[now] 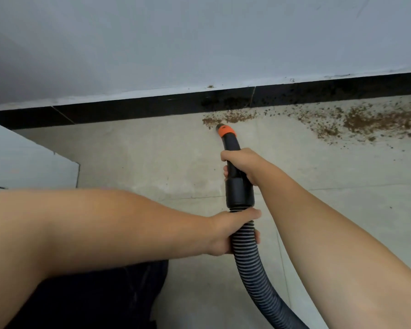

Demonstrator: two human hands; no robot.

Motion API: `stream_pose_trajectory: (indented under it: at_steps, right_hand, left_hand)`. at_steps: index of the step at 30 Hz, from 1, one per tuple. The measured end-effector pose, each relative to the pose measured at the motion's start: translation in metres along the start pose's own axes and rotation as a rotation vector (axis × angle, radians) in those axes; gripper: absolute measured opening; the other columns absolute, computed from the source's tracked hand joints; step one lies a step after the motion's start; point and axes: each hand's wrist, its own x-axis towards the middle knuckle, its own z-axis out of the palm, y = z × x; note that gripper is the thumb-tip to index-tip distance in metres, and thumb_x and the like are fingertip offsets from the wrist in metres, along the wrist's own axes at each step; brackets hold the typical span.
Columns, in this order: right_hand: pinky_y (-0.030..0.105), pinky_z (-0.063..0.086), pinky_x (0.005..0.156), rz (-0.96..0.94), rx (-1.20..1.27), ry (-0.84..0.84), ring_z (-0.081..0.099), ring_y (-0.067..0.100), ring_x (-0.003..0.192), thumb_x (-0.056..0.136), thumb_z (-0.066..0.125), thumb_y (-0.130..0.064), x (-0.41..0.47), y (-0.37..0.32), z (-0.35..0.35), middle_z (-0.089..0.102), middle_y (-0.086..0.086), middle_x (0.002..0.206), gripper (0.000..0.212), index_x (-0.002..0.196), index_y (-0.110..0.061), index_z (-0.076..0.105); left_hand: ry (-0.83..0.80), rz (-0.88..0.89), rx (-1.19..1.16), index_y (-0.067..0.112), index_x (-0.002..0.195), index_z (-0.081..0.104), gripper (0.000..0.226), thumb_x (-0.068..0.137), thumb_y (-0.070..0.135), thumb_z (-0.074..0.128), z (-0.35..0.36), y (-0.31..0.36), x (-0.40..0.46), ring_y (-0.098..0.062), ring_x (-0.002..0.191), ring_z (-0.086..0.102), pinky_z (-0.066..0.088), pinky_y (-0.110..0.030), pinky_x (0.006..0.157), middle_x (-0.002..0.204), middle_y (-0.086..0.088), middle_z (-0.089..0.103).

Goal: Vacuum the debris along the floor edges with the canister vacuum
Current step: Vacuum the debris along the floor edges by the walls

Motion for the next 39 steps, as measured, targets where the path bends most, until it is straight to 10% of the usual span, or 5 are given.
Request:
stream_pose_trajectory:
  at_steps: [21, 39]
  right_hand:
    - [0.033, 0.053, 0.058, 0.04, 0.295, 0.284, 0.055, 0.017, 0.04, 0.085, 0.06, -0.009, 0.012, -0.013, -0.11, 0.056, 0.009, 0.059, 0.016, 0.096, -0.005, 0.049]
    - [0.029, 0.054, 0.05, 0.031, 0.174, 0.134, 0.056, 0.017, 0.042, 0.081, 0.063, -0.011, 0.031, -0.026, -0.077, 0.059, 0.006, 0.053, 0.017, 0.093, -0.007, 0.051]
  left_hand:
    - [-0.097, 0.004, 0.236, 0.014, 0.085, 0.05, 0.02, 0.089, 0.027, 0.065, 0.047, 0.062, 0.048, -0.014, 0.052, 0.058, 0.049, -0.026, 0.06, 0.061, -0.002, 0.06]
    - [-0.021, 0.005, 0.094, 0.013, 0.087, 0.049, 0.02, 0.088, 0.025, 0.066, 0.028, 0.062, 0.044, -0.017, 0.056, 0.056, 0.05, -0.027, 0.059, 0.068, -0.005, 0.058]
